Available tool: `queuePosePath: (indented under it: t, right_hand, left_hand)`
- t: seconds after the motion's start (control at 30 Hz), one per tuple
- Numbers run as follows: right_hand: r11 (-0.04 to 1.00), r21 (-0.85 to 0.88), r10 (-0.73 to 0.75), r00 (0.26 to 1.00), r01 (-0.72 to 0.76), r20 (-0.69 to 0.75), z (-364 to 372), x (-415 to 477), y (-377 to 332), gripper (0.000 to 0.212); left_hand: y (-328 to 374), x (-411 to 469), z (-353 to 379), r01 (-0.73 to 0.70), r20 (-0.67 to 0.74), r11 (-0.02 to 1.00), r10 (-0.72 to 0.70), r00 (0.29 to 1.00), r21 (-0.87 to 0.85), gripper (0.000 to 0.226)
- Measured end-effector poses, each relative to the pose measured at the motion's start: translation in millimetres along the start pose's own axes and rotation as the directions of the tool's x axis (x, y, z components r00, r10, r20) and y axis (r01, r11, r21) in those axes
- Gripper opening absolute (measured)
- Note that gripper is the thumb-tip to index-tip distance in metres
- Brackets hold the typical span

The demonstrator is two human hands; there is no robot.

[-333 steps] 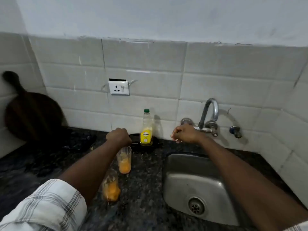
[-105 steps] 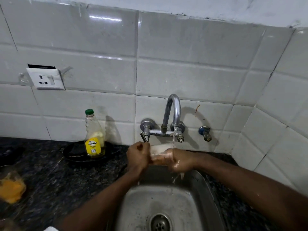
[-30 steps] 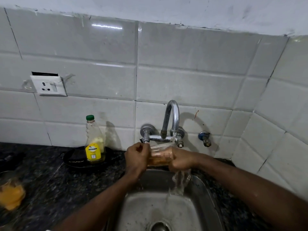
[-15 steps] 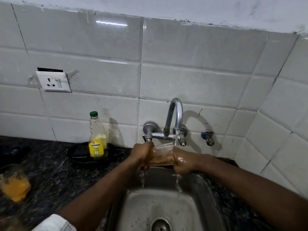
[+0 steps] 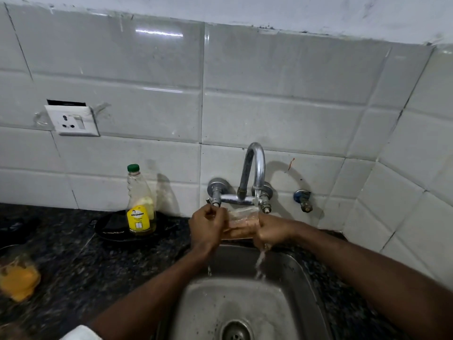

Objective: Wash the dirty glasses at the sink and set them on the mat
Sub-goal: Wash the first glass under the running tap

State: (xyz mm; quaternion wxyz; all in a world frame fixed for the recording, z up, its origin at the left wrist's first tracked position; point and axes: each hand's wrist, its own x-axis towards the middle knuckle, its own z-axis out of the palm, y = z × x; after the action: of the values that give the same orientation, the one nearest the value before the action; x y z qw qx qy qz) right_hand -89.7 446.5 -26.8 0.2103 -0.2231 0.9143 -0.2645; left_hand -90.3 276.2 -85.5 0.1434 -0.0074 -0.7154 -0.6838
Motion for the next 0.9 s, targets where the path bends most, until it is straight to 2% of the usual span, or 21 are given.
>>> queuePosePath:
  t: [0.03, 0.07, 0.1, 0.17, 0.2, 0.23, 0.3, 0.37, 0.4, 0.43, 0.5, 0.53, 0.57, 0.6, 0.63, 0.67, 0.7, 0.73, 0.8, 0.87, 0.9]
  right_hand:
    - [1.0, -0.017, -0.002, 1.0, 0.002, 0.008, -0.9, -2.3, 1.2, 0.059]
    - [0.997, -0.075, -0.031, 1.0, 0.031, 0.001, -0.5, -2.7, 1.8, 0.057]
    - [0.974, -0.207, -0.09, 0.996, 0.088, 0.002, 1.3, -2.2, 0.3, 0.052]
    - [0.909, -0.395, -0.137, 0.99, 0.131, 0.013, 3.5, -3.2, 5.0, 0.042]
    - [0.905, -0.405, -0.145, 0.99, 0.132, -0.001, 6.0, -3.4, 8.6, 0.038]
    - [0.909, -0.391, -0.159, 0.987, 0.142, -0.011, 6.4, -3.1, 9.9, 0.036]
    - [0.958, -0.259, -0.129, 0.992, 0.12, -0.015, 2.1, -4.9, 7.0, 0.042]
    - [0.979, -0.173, -0.114, 0.993, 0.106, -0.035, 0.8, -1.7, 9.7, 0.051]
    - [0.978, -0.195, -0.082, 0.996, 0.073, -0.034, 1.2, -0.7, 9.5, 0.05]
    - [0.973, -0.216, -0.09, 0.995, 0.08, -0.034, 2.5, 0.5, 9.9, 0.044]
    - [0.944, -0.305, -0.139, 0.99, 0.122, -0.033, 6.6, -2.1, 8.8, 0.036]
    - [0.95, -0.286, -0.136, 0.99, 0.124, -0.023, 8.7, -3.2, 11.1, 0.035]
    - [0.96, -0.258, -0.121, 0.992, 0.11, -0.025, 9.3, -3.1, 13.2, 0.035]
    - [0.969, -0.233, -0.087, 0.996, 0.078, -0.029, 8.4, -2.4, 12.6, 0.036]
    - [0.973, -0.217, -0.083, 0.996, 0.076, -0.023, 6.7, -2.9, 10.0, 0.039]
    - [0.979, -0.185, -0.087, 0.996, 0.08, -0.032, 5.6, -2.8, 9.0, 0.043]
    - [0.983, -0.157, -0.104, 0.994, 0.096, -0.042, 5.5, -2.5, 7.9, 0.045]
    - [0.985, -0.132, -0.115, 0.992, 0.108, -0.047, 6.3, -2.8, 6.3, 0.044]
    - [0.981, -0.173, -0.106, 0.991, 0.091, -0.077, 7.0, -7.2, -0.7, 0.039]
    - [0.961, -0.21, -0.204, 0.975, 0.182, -0.088, 3.1, -9.5, 4.2, 0.035]
    - [0.959, -0.211, -0.207, 0.977, 0.191, -0.054, 3.1, -10.7, 3.6, 0.034]
  left_hand:
    - [-0.6, 2.3, 0.9, -0.032, 0.005, 0.999, 0.032, 0.999, 0.029, 0.024]
    - [1.6, 7.6, 0.7, 0.038, 0.043, 0.998, -0.04, 0.998, 0.047, 0.027]
    - [5.6, 13.6, -0.3, 0.191, 0.111, 0.978, -0.199, 0.974, 0.082, 0.032]
    - [18.4, 20.8, -3.4, 0.488, 0.275, 0.85, -0.526, 0.805, 0.198, 0.032]
    - [20.7, 22.0, -5.3, 0.523, 0.31, 0.822, -0.569, 0.762, 0.223, 0.032]
    - [20.1, 22.5, -6.9, 0.485, 0.305, 0.85, -0.527, 0.793, 0.207, 0.034]
    - [15.7, 17.2, -6.9, 0.244, 0.206, 0.968, -0.252, 0.946, 0.065, 0.032]
    - [12.0, 9.2, -6.1, 0.02, 0.119, 1.0, -0.019, 0.993, -0.001, 0.024]
    - [12.2, 10.4, -4.8, 0.03, 0.111, 0.999, -0.033, 0.993, 0.031, 0.027]
    - [13.0, 14.2, -4.5, 0.121, 0.124, 0.989, -0.132, 0.984, 0.088, 0.031]
    - [18.0, 17.9, -4.3, 0.397, 0.197, 0.896, -0.433, 0.88, 0.198, 0.032]
    - [19.6, 18.4, -5.2, 0.472, 0.231, 0.854, -0.515, 0.825, 0.217, 0.033]
    - [18.3, 17.9, -5.7, 0.464, 0.237, 0.863, -0.502, 0.832, 0.199, 0.035]
    - [14.9, 16.3, -5.5, 0.368, 0.208, 0.917, -0.394, 0.895, 0.153, 0.034]
    - [10.9, 13.9, -4.7, 0.193, 0.139, 0.977, -0.204, 0.969, 0.094, 0.032]
    - [8.6, 9.4, -4.9, -0.002, 0.077, 0.998, -0.003, 0.997, 0.068, 0.029]
    - [8.2, 5.4, -4.5, -0.131, 0.043, 0.989, 0.128, 0.991, 0.075, 0.026]
    - [8.6, 6.0, -3.3, -0.156, 0.04, 0.982, 0.153, 0.987, 0.104, 0.026]
    - [14.3, 14.8, -3.1, 0.092, 0.102, 0.981, -0.111, 0.989, 0.169, 0.026]
    - [26.4, 19.9, -4.8, 0.444, 0.247, 0.864, -0.496, 0.832, 0.238, 0.031]
    - [27.8, 18.9, -6.1, 0.508, 0.293, 0.832, -0.554, 0.779, 0.221, 0.034]
